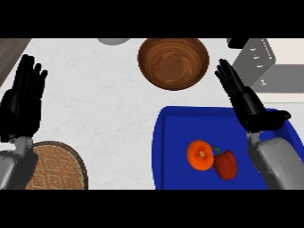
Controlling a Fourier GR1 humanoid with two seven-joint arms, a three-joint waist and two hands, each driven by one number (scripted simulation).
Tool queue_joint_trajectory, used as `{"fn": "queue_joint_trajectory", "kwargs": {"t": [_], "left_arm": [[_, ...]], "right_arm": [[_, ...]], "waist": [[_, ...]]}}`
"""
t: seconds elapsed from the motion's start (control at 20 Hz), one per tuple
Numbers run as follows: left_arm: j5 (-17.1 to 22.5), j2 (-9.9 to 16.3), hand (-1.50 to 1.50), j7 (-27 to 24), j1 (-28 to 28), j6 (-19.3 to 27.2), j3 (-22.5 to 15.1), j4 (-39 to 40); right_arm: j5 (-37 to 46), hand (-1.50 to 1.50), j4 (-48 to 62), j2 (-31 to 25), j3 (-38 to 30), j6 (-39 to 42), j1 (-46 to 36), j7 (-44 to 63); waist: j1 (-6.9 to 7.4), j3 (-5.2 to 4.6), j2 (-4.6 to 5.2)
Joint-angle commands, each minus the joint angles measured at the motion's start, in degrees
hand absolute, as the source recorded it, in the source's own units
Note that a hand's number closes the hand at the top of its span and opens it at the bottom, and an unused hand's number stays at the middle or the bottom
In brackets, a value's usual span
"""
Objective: Pick the bell pepper from the tray and place it in the tiered shelf
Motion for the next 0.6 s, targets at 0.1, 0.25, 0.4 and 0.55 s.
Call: {"fn": "queue_joint_trajectory", "kwargs": {"t": [0.1, 0.25, 0.4, 0.55], "left_arm": [[-3.6, 1.0, 0.0, -2.3, 5.3, -1.6, -1.2, -0.5], [-5.6, 3.0, 0.0, -2.1, 5.8, -2.2, -2.0, -0.9], [-4.3, 0.7, 0.0, -1.7, 9.2, -3.5, -4.3, -2.1], [-4.2, 2.6, 0.0, 1.3, 7.3, -4.4, -2.3, -2.6]], "right_arm": [[-0.2, 1.5, 0.3, 0.5, 4.1, 9.2, -4.2, 3.4], [-1.9, 1.5, -7.1, -3.2, 9.2, 17.7, -2.3, 8.1], [-6.3, -1.5, -2.5, -0.1, 0.1, 8.0, 1.6, 11.9], [-11.4, -1.5, -5.2, -4.2, -2.0, 19.3, 3.8, 6.5]], "waist": [[-2.08, -0.6, -0.14], [-2.8, -0.64, -0.42], [-2.95, -0.6, -0.25], [-3.02, -0.57, -0.23]]}}
